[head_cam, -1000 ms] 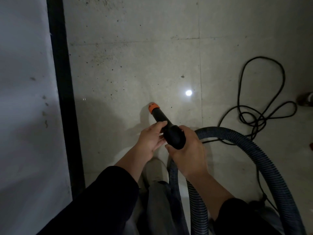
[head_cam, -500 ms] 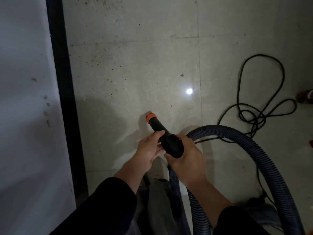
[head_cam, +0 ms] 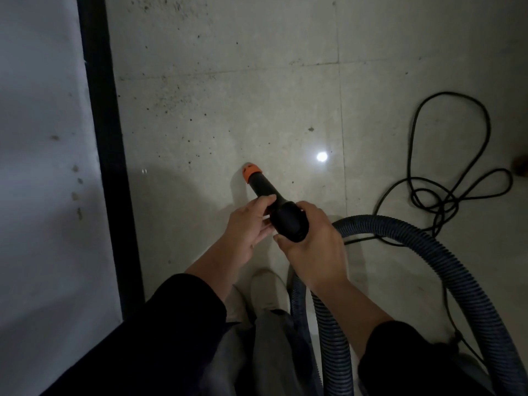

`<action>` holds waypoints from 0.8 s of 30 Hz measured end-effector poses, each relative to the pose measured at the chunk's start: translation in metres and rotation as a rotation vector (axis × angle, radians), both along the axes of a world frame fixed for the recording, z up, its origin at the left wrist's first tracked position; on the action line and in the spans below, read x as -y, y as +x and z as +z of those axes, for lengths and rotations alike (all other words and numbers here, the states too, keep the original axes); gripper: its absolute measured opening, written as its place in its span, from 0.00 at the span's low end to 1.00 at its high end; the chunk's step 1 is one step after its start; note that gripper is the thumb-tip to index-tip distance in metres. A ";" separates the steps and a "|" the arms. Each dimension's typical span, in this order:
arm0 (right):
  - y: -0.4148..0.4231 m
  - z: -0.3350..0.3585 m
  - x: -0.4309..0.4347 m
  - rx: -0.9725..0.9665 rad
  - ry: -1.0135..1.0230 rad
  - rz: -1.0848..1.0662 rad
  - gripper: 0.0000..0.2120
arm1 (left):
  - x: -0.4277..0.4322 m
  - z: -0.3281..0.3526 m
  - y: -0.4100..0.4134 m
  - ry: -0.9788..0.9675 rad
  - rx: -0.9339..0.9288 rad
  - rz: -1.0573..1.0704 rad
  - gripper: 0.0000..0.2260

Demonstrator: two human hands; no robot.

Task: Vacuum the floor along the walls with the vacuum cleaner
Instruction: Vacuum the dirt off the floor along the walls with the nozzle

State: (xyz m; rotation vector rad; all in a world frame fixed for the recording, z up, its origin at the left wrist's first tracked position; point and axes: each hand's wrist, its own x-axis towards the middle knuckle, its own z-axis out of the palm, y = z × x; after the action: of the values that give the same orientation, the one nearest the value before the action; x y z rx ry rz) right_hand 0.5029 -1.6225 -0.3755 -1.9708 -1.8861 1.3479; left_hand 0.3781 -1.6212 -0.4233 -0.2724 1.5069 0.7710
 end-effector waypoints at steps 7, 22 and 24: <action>-0.011 -0.010 -0.012 -0.021 0.051 0.002 0.25 | -0.014 -0.004 -0.011 0.026 -0.017 0.012 0.04; -0.034 -0.017 -0.034 -0.037 0.074 0.098 0.24 | -0.026 -0.006 -0.036 0.057 -0.027 0.102 0.06; -0.040 -0.018 -0.034 -0.037 0.074 0.115 0.25 | -0.024 -0.005 -0.042 0.053 -0.033 0.120 0.04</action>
State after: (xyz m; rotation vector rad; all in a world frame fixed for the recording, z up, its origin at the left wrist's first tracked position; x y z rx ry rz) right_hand 0.4631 -1.5881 -0.3934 -1.8169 -2.0294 1.3114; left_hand 0.3363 -1.5968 -0.4280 -0.3142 1.5094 0.9136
